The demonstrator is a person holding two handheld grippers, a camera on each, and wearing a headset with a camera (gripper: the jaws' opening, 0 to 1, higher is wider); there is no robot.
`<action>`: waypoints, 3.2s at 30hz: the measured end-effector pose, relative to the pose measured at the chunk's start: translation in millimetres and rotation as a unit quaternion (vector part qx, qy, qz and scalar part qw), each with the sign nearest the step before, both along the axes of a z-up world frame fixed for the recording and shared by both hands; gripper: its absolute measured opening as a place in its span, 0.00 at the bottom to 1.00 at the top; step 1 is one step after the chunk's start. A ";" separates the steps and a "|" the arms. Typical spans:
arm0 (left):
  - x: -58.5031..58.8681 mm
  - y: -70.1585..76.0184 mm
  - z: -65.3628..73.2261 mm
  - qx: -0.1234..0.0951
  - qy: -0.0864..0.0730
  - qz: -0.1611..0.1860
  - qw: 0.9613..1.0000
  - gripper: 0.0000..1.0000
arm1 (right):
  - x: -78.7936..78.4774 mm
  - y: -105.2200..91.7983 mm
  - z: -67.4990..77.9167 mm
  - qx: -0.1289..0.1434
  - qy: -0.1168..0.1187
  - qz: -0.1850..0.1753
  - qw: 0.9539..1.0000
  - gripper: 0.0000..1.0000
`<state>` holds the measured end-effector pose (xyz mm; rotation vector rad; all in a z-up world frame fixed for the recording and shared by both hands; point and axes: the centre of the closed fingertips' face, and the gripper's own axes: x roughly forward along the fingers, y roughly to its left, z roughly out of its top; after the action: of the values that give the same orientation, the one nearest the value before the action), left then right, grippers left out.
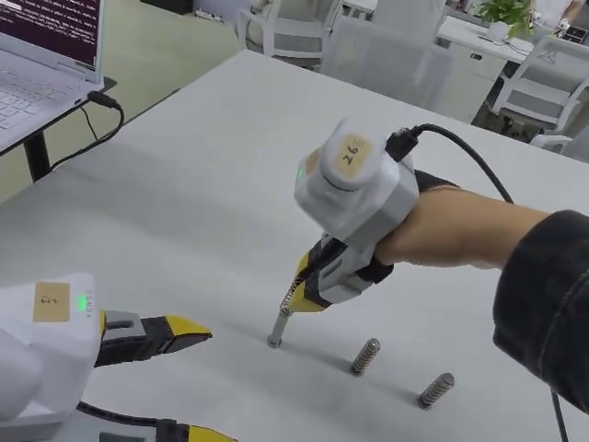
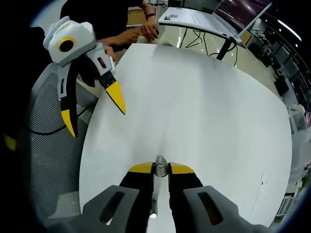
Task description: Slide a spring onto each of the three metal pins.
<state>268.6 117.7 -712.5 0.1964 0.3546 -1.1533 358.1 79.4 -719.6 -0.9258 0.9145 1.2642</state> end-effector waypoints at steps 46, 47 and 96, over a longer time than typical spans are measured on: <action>4.6 4.6 -8.3 0.007 0.008 -0.001 1.000 0.53 | -2.3 1.6 -54.6 -0.026 0.019 -0.010 0.999 0.09; 4.9 3.9 -8.0 0.006 0.007 -0.002 1.000 0.53 | -1.9 1.2 -55.5 -0.028 0.018 -0.010 0.999 0.09; 10.2 -2.8 -6.9 0.011 0.008 -0.003 1.000 0.53 | -2.9 -19.6 -55.6 0.021 0.019 -0.057 0.998 0.53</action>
<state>278.8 114.9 -719.4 0.2077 0.3809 -1.1581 355.3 59.8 -775.2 -0.8071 0.9542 1.2033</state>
